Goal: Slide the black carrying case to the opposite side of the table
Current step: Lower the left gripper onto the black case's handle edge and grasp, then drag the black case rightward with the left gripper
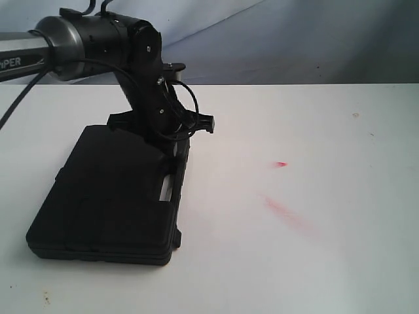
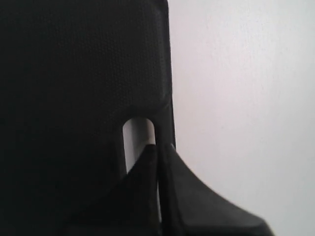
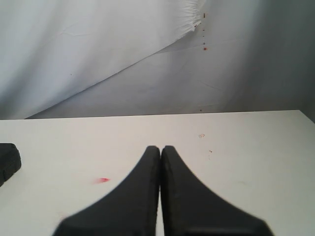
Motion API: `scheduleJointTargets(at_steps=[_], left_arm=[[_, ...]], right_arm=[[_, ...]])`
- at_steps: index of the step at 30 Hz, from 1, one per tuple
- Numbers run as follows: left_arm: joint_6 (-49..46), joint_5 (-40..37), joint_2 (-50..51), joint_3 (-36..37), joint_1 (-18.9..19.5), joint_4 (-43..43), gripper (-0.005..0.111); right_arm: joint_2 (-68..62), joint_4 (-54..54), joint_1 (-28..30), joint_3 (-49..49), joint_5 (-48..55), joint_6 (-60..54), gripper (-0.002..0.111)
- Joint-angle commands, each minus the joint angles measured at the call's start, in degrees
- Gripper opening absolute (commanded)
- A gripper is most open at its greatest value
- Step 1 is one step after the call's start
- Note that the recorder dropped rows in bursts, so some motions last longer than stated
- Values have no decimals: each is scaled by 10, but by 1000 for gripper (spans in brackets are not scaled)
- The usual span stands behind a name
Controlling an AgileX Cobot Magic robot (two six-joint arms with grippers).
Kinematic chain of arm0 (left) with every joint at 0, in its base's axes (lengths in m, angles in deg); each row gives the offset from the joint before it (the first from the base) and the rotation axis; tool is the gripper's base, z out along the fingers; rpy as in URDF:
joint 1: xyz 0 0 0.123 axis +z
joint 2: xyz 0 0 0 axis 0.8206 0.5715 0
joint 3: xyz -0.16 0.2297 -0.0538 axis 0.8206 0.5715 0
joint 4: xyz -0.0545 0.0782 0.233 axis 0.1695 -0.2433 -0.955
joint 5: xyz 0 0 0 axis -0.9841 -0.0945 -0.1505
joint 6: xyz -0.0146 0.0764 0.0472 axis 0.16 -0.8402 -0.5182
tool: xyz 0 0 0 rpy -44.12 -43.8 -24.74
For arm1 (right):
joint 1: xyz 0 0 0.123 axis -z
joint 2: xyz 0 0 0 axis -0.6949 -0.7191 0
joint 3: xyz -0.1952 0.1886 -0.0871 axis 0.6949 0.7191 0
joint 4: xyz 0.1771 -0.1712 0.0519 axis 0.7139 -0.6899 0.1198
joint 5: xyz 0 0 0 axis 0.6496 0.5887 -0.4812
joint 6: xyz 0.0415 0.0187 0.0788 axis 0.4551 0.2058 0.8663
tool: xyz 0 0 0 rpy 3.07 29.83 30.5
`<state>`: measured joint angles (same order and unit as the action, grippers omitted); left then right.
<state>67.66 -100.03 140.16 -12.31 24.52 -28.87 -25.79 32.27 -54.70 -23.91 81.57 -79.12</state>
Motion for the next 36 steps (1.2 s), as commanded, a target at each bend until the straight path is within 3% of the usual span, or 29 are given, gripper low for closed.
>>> scheduleJointTargets(at_steps=[1, 3, 6, 8, 17, 36], left_arm=[[7, 2, 22, -18, -3, -1, 3], [7, 11, 24, -18, -3, -1, 11], [7, 23, 26, -18, -3, 10, 39], [-6, 26, 26, -18, -3, 30, 49], [-23, 23, 40, -18, -3, 55, 41], [-23, 17, 88, -17, -3, 55, 41]], right_arm=[[2, -6, 4, 2, -6, -2, 0], [2, -6, 4, 2, -6, -2, 0], [2, -6, 4, 2, -6, -2, 0], [2, -6, 4, 2, -6, -2, 0], [2, -6, 4, 2, -6, -2, 0], [2, -6, 4, 2, -6, -2, 0]])
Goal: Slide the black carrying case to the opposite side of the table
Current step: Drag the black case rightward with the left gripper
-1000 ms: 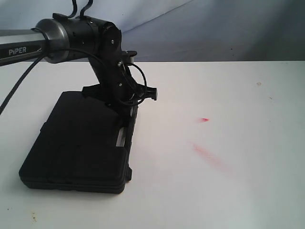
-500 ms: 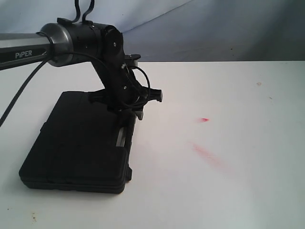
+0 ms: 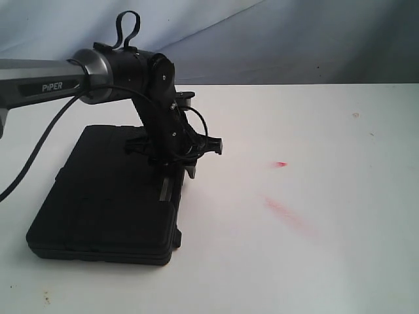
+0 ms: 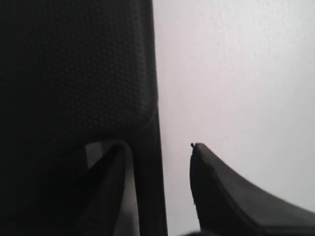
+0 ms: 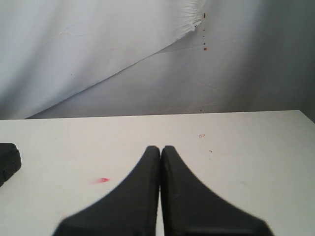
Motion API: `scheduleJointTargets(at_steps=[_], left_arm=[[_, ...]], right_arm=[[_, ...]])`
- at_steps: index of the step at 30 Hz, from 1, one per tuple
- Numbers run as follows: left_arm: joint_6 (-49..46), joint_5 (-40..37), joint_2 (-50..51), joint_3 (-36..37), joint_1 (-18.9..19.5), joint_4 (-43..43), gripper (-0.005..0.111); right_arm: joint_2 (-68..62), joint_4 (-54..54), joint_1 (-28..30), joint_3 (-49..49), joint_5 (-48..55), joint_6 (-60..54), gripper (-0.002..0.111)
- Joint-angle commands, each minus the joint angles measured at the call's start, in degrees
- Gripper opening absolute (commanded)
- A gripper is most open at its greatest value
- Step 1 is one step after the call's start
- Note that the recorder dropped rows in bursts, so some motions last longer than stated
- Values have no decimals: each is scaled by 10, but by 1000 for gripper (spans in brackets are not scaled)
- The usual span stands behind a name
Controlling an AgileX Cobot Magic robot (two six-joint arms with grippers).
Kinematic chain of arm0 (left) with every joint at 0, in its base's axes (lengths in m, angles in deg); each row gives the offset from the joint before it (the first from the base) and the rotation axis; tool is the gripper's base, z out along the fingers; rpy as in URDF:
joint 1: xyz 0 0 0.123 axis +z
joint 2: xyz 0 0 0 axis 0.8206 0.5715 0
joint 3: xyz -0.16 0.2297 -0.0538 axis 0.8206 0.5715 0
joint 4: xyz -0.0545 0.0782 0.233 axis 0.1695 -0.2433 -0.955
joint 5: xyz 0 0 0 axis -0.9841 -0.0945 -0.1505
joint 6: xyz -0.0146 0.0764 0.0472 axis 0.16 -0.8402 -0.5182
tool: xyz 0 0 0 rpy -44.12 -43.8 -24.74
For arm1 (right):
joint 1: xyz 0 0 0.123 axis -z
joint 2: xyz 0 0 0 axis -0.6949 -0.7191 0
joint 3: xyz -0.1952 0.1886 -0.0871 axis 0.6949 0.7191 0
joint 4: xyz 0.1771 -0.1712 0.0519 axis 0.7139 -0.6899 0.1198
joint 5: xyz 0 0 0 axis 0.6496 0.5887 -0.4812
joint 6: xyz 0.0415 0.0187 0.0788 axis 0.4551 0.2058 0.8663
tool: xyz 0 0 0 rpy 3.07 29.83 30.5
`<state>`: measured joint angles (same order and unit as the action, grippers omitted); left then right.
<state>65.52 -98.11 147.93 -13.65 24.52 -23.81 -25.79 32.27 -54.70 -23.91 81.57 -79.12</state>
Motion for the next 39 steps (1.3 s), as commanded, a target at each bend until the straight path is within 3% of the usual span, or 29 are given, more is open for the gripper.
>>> scheduleJointTargets(at_steps=[1, 5, 11, 12, 16, 24, 32, 39], left_arm=[[-1, -4, 12, -3, -3, 4, 41], [-1, -8, 16, -3, -3, 4, 34], [-1, -8, 16, -3, -3, 4, 1], [-1, -8, 16, -3, -3, 4, 0], [20, -8, 16, -3, -3, 11, 0], [43, 23, 16, -3, -3, 109, 0], [72, 38, 16, -4, -6, 116, 0], [91, 101, 16, -4, -30, 125, 0]], right_arm=[[2, -6, 4, 2, -6, -2, 0], [2, -6, 4, 2, -6, -2, 0], [2, -6, 4, 2, -6, -2, 0], [2, -6, 4, 2, -6, -2, 0], [2, -6, 4, 2, -6, -1, 0], [2, -6, 4, 2, -6, -1, 0], [2, -6, 4, 2, -6, -1, 0], [2, -6, 4, 2, -6, -1, 0]])
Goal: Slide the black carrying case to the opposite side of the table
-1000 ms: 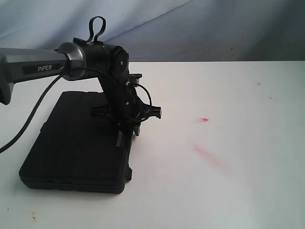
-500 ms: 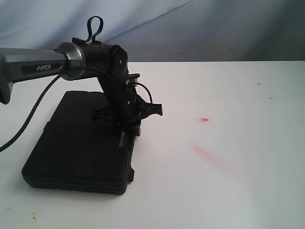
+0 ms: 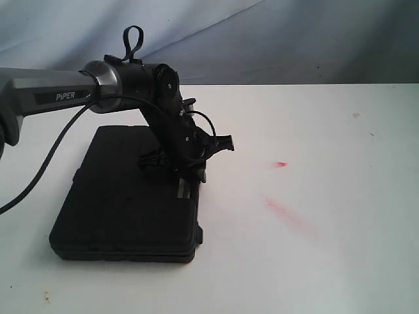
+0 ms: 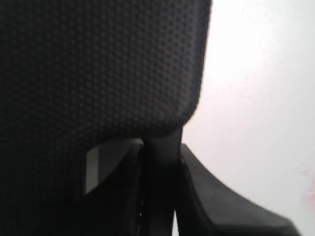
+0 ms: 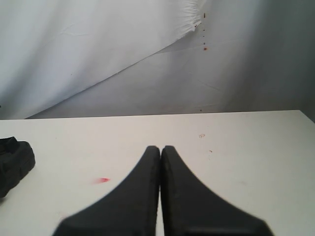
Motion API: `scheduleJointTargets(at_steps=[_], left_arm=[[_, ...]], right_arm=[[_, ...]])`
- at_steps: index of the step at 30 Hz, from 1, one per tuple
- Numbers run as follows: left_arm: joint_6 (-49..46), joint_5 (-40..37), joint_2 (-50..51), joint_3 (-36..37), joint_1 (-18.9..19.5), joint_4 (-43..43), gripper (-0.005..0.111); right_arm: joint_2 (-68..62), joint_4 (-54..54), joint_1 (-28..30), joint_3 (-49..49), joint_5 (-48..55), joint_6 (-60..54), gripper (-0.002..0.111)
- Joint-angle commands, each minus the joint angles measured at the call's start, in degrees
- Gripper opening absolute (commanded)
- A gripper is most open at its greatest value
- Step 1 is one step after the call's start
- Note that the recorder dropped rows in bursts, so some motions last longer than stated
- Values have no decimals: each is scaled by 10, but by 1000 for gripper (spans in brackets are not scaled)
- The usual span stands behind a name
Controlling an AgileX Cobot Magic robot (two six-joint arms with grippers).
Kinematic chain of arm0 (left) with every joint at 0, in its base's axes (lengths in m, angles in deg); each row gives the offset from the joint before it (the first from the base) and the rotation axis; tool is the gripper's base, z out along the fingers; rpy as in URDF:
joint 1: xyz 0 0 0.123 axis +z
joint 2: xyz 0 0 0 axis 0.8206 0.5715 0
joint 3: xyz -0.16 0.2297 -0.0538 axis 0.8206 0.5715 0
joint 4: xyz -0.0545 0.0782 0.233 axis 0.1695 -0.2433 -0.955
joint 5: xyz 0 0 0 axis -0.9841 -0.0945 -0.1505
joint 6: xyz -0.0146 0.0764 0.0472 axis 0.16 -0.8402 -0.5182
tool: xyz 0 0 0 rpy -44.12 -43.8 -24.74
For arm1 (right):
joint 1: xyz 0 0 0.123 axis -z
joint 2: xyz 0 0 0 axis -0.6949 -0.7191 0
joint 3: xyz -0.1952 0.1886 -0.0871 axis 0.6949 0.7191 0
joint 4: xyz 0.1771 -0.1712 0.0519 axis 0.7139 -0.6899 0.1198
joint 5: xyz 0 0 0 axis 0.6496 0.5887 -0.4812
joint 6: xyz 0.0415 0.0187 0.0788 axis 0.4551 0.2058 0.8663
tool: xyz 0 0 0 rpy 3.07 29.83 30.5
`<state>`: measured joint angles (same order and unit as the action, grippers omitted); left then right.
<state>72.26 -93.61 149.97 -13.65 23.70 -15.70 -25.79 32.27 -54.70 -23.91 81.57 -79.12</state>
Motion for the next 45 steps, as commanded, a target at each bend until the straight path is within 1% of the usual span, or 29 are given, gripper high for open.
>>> scheduleJointTargets(at_steps=[1, 9, 13, 21, 24, 31, 35, 37, 41, 45], left_arm=[[28, 65, -3, -4, -25, 44, 0], [39, 82, 3, -4, -29, 68, 0], [38, 88, 11, -4, -29, 98, 0], [35, 123, 26, -4, -45, 131, 0], [34, 121, 38, -20, -52, 139, 0], [34, 108, 70, -94, -78, 138, 0], [38, 95, 90, -132, -85, 139, 0], [40, 87, 102, -148, -85, 155, 0], [86, 95, 110, -151, -85, 152, 0], [88, 111, 110, -151, -85, 151, 0]], right_arm=[[2, -6, 4, 2, -6, -1, 0], [2, -6, 4, 2, -6, -1, 0], [2, -6, 4, 2, -6, -1, 0], [2, -6, 4, 2, -6, -1, 0], [2, -6, 4, 2, -6, -1, 0], [2, -6, 4, 2, -6, -1, 0], [2, -6, 4, 2, -6, -1, 0], [2, -6, 4, 2, -6, -1, 0], [2, -6, 4, 2, -6, -1, 0], [2, -6, 4, 2, -6, -1, 0]])
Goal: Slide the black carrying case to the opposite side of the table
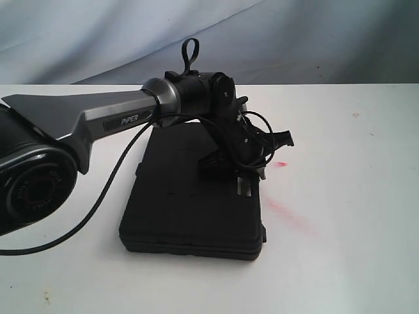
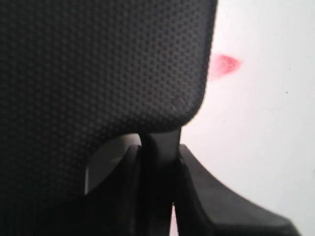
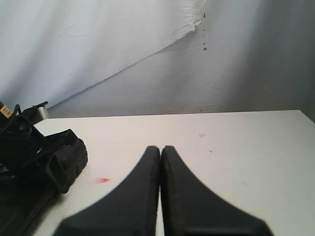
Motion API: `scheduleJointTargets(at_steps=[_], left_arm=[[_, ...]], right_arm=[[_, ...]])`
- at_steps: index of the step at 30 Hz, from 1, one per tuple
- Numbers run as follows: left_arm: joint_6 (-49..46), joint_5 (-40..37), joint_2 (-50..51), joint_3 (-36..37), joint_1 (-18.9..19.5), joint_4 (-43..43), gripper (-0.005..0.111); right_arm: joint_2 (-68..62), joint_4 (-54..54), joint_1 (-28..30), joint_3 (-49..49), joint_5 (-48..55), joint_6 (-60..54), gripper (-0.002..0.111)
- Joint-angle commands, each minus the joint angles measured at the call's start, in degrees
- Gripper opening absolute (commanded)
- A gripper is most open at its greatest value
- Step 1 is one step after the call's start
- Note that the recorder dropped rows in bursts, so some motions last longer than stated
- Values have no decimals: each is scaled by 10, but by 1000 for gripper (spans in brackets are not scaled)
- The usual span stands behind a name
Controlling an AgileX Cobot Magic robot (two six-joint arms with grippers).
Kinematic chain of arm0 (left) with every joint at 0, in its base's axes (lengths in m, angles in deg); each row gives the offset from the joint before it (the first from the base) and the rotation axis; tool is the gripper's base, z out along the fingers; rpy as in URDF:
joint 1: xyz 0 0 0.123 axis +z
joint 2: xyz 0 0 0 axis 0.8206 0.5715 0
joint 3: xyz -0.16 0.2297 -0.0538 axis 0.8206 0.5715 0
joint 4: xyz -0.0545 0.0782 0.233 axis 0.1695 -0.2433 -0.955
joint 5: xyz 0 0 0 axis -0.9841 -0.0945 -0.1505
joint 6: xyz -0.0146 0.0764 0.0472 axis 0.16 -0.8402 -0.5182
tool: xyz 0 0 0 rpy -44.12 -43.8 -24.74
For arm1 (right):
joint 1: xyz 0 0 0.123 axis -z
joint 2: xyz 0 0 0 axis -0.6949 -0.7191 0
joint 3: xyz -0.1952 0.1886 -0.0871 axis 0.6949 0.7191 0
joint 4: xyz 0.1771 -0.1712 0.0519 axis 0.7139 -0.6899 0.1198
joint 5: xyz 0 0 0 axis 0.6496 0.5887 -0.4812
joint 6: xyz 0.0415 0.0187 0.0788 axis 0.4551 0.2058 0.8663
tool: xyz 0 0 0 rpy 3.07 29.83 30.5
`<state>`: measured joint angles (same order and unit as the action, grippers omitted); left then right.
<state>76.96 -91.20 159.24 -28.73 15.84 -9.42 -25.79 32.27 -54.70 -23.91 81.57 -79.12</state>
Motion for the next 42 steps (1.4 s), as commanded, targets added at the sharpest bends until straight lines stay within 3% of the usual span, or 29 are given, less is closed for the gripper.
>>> scheduleJointTargets(at_steps=[1, 8, 17, 29, 42], left_arm=[[48, 87, 17, -1, -6, 89, 0], [44, 111, 17, -1, -6, 82, 0], [-48, 119, 17, -1, -6, 82, 3], [-59, 130, 17, -1, -6, 88, 53], [-59, 98, 14, -11, -6, 87, 54]], right_arm=[[2, -6, 4, 2, -6, -1, 0], [2, -6, 4, 2, -6, -1, 0], [2, -6, 4, 2, -6, -1, 0], [2, -6, 4, 2, -6, -2, 0], [2, -6, 4, 2, -6, -1, 0]])
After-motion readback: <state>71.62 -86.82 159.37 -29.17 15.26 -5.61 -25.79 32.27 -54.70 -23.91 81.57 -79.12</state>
